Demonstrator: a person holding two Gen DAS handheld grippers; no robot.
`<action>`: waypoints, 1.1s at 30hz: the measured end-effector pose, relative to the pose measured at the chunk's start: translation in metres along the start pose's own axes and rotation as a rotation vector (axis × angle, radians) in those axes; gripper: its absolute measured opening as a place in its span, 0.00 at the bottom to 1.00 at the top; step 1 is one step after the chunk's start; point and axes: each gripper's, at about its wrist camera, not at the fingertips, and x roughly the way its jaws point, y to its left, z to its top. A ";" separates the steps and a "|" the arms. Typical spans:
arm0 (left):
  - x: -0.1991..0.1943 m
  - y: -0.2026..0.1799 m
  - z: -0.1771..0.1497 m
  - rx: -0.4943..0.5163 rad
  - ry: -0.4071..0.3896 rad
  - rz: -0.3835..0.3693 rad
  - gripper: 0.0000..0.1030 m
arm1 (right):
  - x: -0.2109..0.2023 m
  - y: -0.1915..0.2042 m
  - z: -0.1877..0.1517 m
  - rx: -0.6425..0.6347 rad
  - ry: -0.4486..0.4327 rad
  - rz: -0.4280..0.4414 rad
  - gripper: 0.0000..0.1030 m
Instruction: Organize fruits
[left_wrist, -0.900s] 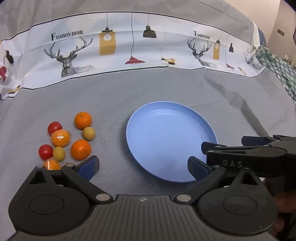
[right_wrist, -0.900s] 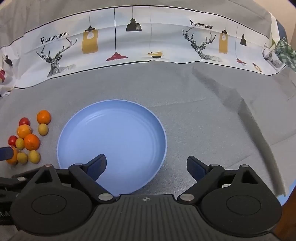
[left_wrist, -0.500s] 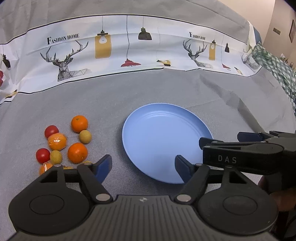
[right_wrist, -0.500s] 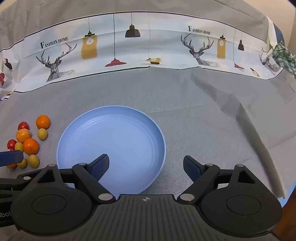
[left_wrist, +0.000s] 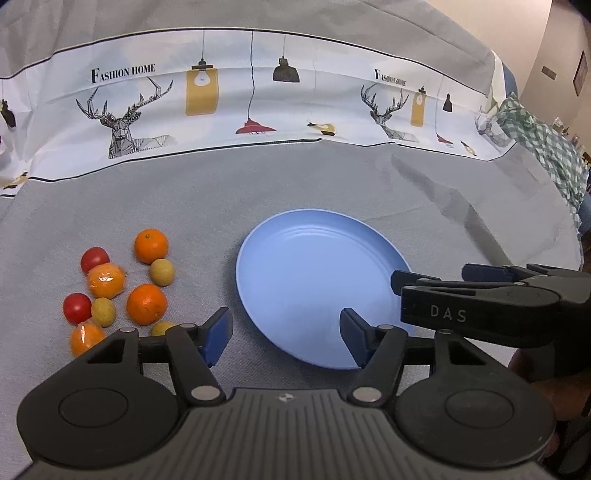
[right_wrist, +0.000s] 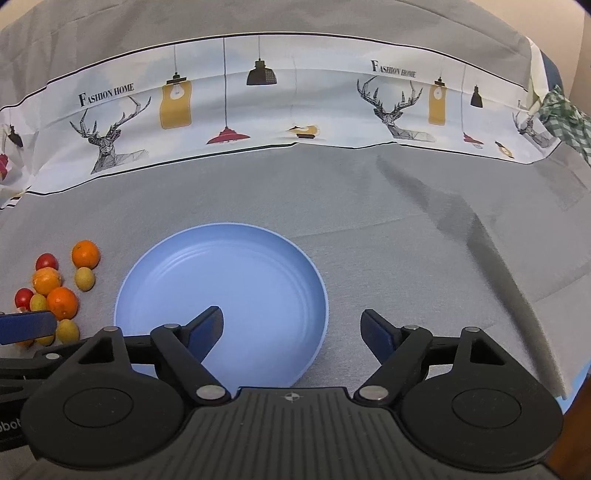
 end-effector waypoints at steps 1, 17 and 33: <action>0.001 0.000 0.000 0.002 0.004 0.001 0.68 | 0.001 0.000 0.000 0.003 0.007 0.011 0.77; 0.001 0.001 0.001 0.006 0.047 -0.019 0.47 | 0.006 -0.001 -0.003 0.002 0.018 0.003 0.59; 0.002 0.015 0.006 -0.012 0.038 -0.032 0.33 | 0.002 0.012 0.001 0.013 -0.040 0.083 0.32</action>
